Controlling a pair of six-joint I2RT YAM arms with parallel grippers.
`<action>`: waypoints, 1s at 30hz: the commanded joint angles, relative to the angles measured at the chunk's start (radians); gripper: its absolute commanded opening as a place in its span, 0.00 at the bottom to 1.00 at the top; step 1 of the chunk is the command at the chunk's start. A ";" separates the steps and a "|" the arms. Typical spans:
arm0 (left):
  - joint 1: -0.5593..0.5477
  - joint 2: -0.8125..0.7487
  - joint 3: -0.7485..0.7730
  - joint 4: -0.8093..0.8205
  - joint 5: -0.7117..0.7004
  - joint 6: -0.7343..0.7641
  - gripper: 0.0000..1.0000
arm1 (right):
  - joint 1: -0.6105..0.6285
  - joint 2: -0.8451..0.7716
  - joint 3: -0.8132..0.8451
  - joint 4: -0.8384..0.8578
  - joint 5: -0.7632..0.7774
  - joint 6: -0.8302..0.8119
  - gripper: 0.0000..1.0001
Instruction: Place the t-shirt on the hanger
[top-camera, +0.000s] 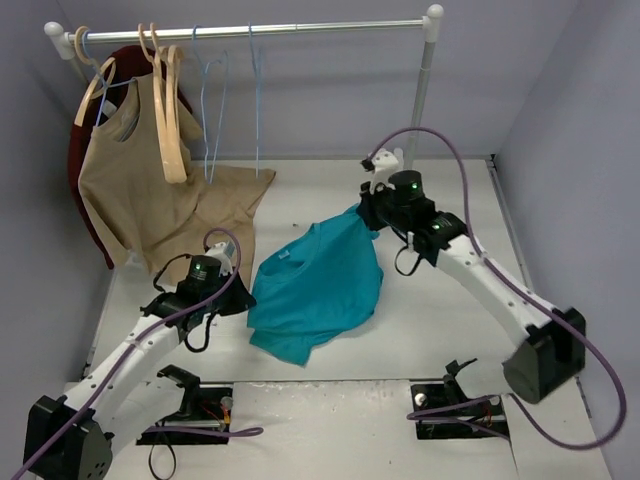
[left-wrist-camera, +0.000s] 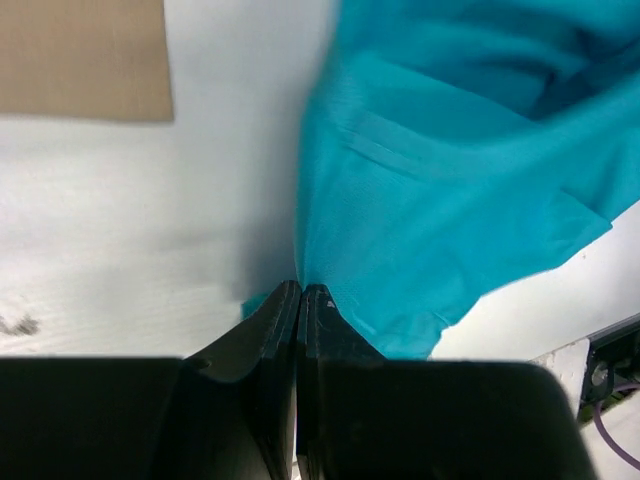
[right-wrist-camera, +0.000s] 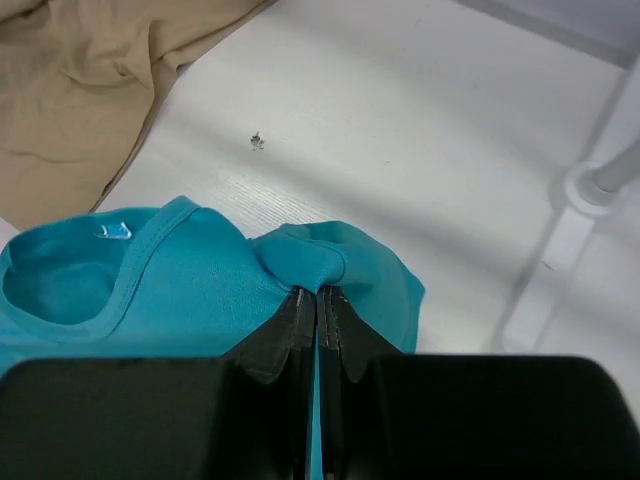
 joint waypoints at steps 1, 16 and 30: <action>-0.001 0.015 0.084 -0.040 -0.043 0.102 0.00 | 0.004 -0.128 -0.051 -0.110 0.095 0.025 0.00; -0.001 0.123 0.104 -0.043 -0.059 0.142 0.00 | 0.008 -0.165 -0.177 -0.156 -0.033 0.030 0.58; 0.001 0.040 0.156 -0.203 -0.250 0.004 0.59 | 0.010 -0.073 -0.016 -0.072 -0.113 0.015 0.58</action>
